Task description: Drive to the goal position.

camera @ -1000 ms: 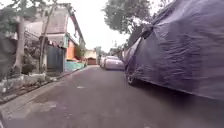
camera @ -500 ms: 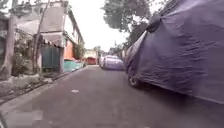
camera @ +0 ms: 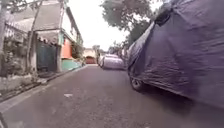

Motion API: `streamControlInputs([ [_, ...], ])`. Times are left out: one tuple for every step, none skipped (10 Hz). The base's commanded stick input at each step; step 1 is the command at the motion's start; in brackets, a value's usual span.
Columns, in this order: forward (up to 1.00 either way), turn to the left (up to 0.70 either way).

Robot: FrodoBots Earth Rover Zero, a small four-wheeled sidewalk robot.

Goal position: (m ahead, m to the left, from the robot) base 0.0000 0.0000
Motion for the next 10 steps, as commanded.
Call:
streamControlInputs([
  [0.70,0.00],
  [0.70,0.00],
  [0.70,0.00],
  [0.70,0.00],
  [0.21,0.00],
  [0.00,0.00],
  [0.00,0.00],
  [0.00,0.00],
  [0.00,0.00],
  [0.00,0.00],
])
